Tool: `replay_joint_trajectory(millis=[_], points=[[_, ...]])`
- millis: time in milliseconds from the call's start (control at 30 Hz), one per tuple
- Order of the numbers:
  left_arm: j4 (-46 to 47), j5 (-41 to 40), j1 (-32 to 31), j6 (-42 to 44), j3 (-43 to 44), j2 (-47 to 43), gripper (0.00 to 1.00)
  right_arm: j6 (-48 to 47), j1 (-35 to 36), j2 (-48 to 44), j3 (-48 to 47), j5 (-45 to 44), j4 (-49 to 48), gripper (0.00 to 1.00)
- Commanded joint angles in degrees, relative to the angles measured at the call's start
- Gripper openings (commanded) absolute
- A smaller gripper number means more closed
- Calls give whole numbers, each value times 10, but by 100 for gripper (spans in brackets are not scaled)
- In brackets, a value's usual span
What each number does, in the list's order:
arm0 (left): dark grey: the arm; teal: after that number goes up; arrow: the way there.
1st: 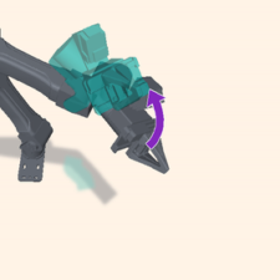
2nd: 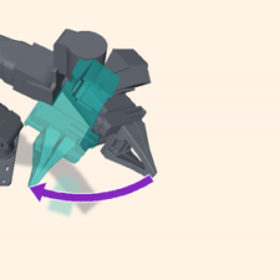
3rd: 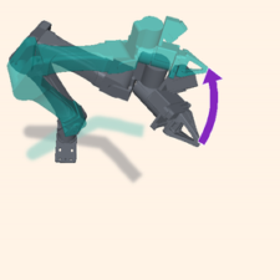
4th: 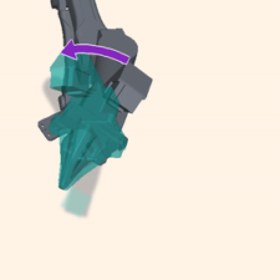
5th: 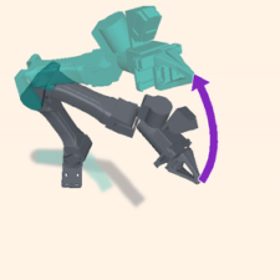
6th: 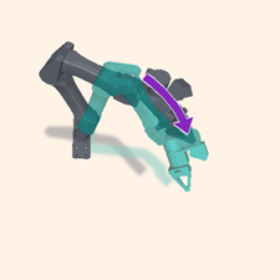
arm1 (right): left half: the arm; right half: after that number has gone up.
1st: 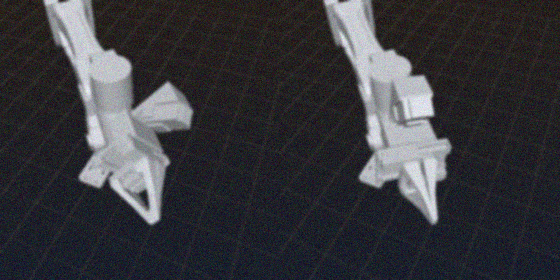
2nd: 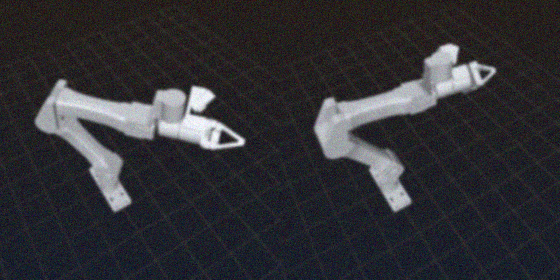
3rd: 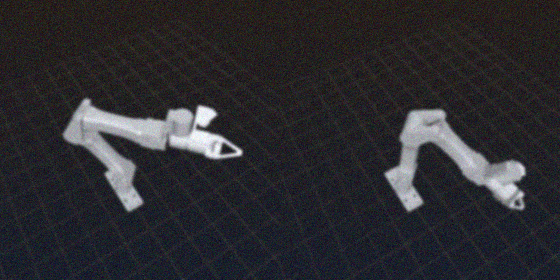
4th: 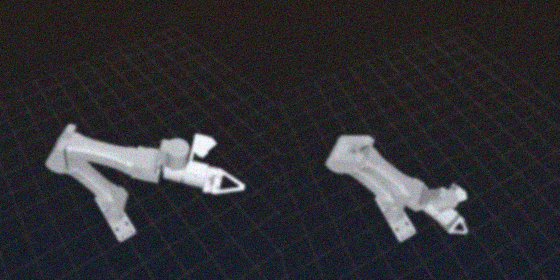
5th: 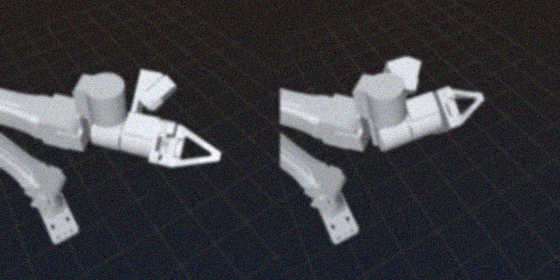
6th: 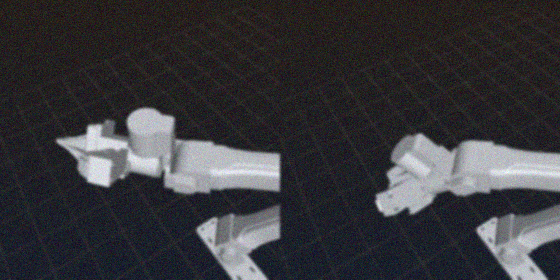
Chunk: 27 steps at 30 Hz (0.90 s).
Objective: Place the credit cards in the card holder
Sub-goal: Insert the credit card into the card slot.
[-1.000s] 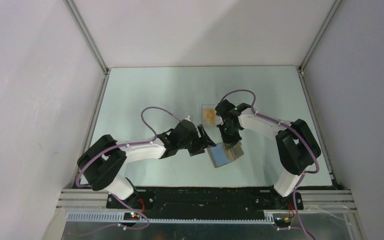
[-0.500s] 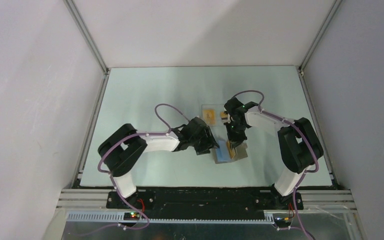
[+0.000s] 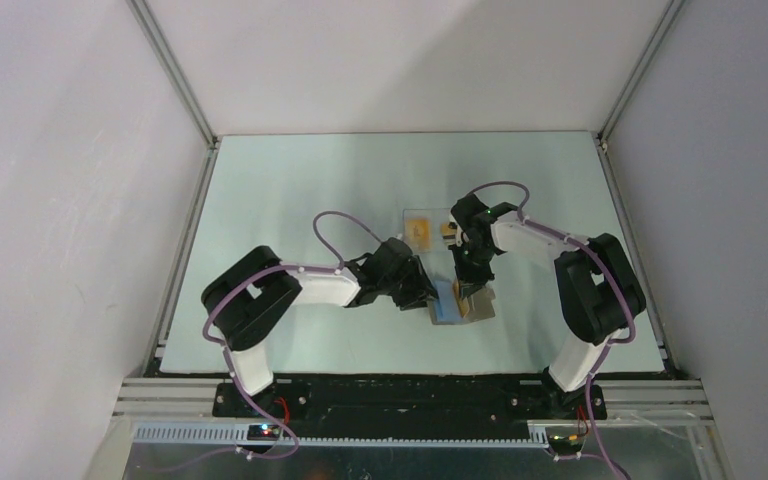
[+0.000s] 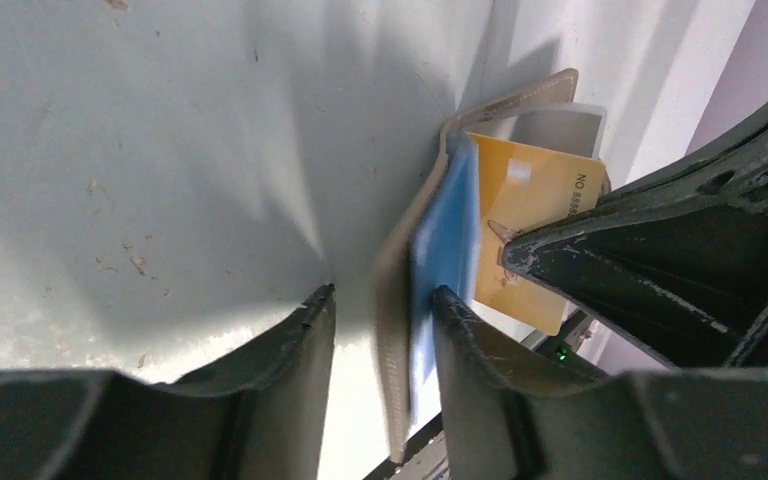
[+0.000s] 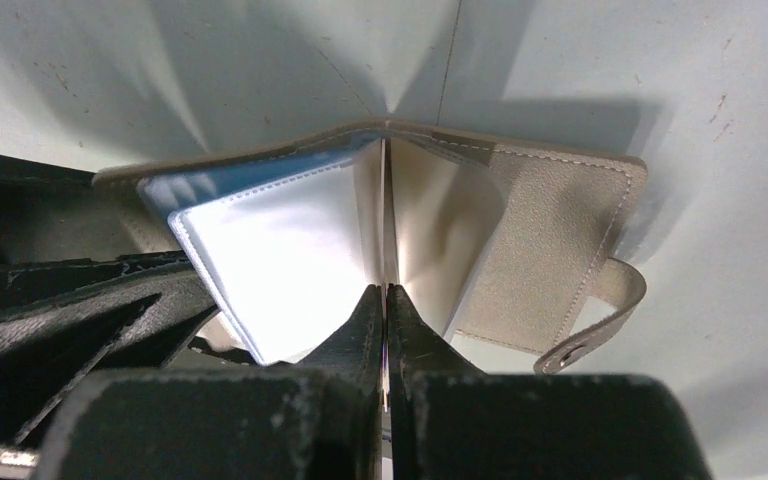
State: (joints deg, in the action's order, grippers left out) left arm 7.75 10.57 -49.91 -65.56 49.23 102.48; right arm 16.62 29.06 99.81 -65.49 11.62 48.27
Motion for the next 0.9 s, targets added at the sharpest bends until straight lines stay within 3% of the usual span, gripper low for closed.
replay_joint_trajectory(millis=[0, 67, 200, 467, 700, 867], points=[[63, 27, -3, -5, -9, -6, 43, -5, 3, 29, 17, 22, -21, 0], [64, 25, -2, -12, -17, -8, 42, -4, 2, 27, 16, 24, -22, 0], [65, -4, 10, -33, -66, -70, 63, -2, 1, 27, 17, 39, -24, 0], [145, 6, 18, -59, -125, -130, 81, -2, -1, 27, 17, 46, -24, 0], [155, 38, 14, -39, -78, -56, 83, -2, -3, 23, 17, 55, -25, 0], [155, 47, 12, -29, -50, -13, 72, -2, -4, 22, 16, 62, -26, 0]])
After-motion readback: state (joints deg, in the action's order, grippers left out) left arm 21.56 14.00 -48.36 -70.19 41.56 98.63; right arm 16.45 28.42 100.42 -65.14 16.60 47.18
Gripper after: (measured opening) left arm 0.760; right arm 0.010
